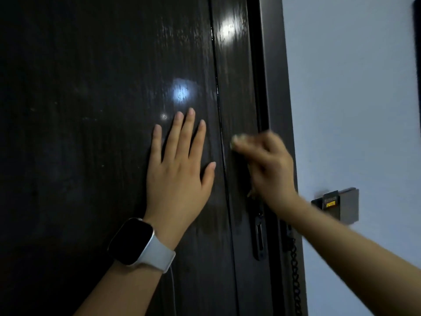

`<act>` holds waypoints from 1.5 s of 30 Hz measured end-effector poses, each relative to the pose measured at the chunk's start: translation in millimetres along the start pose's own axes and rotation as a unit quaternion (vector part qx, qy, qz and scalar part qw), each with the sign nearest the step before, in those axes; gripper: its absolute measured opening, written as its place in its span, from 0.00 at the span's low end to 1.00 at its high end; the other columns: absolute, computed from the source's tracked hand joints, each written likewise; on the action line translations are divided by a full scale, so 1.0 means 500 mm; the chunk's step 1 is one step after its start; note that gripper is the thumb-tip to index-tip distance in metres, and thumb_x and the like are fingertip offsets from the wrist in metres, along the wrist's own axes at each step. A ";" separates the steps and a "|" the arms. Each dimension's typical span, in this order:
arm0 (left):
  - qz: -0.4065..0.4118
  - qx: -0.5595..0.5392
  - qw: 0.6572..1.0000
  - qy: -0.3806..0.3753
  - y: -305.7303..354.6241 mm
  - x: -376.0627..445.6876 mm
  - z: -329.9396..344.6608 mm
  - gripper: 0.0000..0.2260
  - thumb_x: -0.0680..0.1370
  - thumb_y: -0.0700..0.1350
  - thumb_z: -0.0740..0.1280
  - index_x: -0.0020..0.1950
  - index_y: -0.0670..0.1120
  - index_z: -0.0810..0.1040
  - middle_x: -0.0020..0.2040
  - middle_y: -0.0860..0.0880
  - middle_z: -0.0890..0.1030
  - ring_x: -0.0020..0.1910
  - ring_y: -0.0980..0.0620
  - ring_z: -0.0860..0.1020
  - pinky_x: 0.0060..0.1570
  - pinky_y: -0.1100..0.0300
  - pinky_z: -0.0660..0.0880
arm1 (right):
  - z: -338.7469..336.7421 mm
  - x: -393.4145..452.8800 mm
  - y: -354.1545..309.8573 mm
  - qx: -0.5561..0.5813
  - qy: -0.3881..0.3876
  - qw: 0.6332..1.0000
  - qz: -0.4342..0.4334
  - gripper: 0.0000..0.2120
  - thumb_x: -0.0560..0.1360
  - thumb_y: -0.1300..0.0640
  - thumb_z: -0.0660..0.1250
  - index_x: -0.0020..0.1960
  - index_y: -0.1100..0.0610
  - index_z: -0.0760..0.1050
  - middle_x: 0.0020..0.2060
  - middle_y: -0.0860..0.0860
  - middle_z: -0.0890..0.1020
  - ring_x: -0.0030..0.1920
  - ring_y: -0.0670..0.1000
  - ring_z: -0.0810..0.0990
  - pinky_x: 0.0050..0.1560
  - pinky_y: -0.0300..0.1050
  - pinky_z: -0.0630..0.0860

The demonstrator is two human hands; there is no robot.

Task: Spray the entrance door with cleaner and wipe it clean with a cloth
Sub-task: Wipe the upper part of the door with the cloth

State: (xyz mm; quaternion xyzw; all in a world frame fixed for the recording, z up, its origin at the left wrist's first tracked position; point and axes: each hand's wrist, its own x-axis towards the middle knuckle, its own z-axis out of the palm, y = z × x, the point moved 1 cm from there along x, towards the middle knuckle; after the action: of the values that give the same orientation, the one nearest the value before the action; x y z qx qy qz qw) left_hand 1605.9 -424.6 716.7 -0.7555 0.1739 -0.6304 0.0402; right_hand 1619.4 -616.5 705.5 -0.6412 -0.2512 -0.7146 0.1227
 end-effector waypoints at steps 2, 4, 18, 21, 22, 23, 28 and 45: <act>-0.004 0.001 1.000 0.001 0.003 0.004 -0.001 0.31 0.79 0.57 0.54 0.79 0.43 0.55 0.80 0.43 0.51 0.79 0.45 0.49 0.75 0.41 0.47 | -0.022 -0.100 -0.016 0.003 -0.038 0.999 -0.010 0.16 0.75 0.66 0.64 0.60 0.56 0.81 0.48 0.54 0.76 0.47 0.55 0.78 0.44 0.51 0.77; -0.010 0.000 1.000 0.001 0.005 0.004 -0.002 0.31 0.79 0.57 0.54 0.79 0.43 0.55 0.80 0.43 0.51 0.79 0.45 0.49 0.75 0.41 0.47 | -0.031 -0.127 -0.018 0.016 -0.051 0.999 -0.002 0.16 0.74 0.66 0.64 0.59 0.55 0.81 0.50 0.51 0.76 0.49 0.55 0.80 0.47 0.49 0.78; -0.004 -0.003 1.000 -0.008 0.002 0.003 -0.006 0.31 0.79 0.57 0.54 0.79 0.44 0.55 0.80 0.43 0.50 0.79 0.45 0.49 0.76 0.42 0.46 | -0.012 -0.039 0.030 -0.054 -0.017 0.998 -0.025 0.15 0.78 0.65 0.62 0.62 0.59 0.80 0.46 0.58 0.79 0.47 0.59 0.80 0.42 0.53 0.79; -0.008 -0.016 1.000 -0.009 0.002 0.003 -0.008 0.31 0.79 0.57 0.54 0.79 0.44 0.55 0.80 0.44 0.50 0.79 0.46 0.49 0.76 0.43 0.45 | -0.023 -0.039 0.035 -0.057 -0.032 0.996 -0.063 0.15 0.77 0.66 0.62 0.61 0.60 0.80 0.46 0.58 0.80 0.45 0.58 0.79 0.39 0.52 0.79; -0.008 -0.020 1.000 -0.013 0.001 0.004 -0.008 0.31 0.79 0.58 0.54 0.79 0.45 0.55 0.80 0.44 0.50 0.79 0.46 0.48 0.76 0.43 0.45 | -0.021 -0.004 0.042 -0.064 -0.029 0.995 -0.070 0.16 0.77 0.66 0.62 0.61 0.59 0.80 0.46 0.58 0.80 0.45 0.59 0.79 0.39 0.51 0.79; -0.008 -0.023 1.000 -0.016 0.000 0.005 -0.009 0.31 0.79 0.58 0.54 0.79 0.45 0.54 0.80 0.45 0.49 0.79 0.46 0.48 0.76 0.44 0.44 | -0.017 0.042 0.049 -0.075 -0.022 0.994 -0.073 0.17 0.76 0.66 0.62 0.62 0.59 0.80 0.47 0.58 0.80 0.45 0.59 0.79 0.39 0.50 0.78; -0.004 -0.025 1.000 -0.016 -0.003 0.004 -0.009 0.31 0.79 0.58 0.55 0.79 0.45 0.55 0.80 0.45 0.50 0.79 0.46 0.48 0.76 0.44 0.45 | 0.012 0.320 0.084 -0.112 0.022 0.993 -0.035 0.11 0.79 0.58 0.64 0.59 0.55 0.80 0.49 0.56 0.78 0.51 0.55 0.77 0.46 0.42 0.75; -0.011 -0.032 0.999 -0.020 -0.001 0.005 -0.008 0.32 0.78 0.58 0.55 0.79 0.46 0.55 0.80 0.46 0.49 0.79 0.48 0.47 0.76 0.44 0.45 | -0.014 0.100 0.055 -0.057 -0.040 0.988 -0.138 0.16 0.77 0.66 0.60 0.61 0.61 0.80 0.46 0.57 0.78 0.44 0.59 0.78 0.39 0.50 0.78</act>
State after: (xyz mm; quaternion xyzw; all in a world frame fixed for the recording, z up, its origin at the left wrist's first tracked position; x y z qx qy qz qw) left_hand 1602.4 -424.1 720.1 -0.7704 0.1851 -0.6100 0.0129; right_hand 1619.6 -636.0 759.6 -0.6342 -0.3007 -0.7118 -0.0245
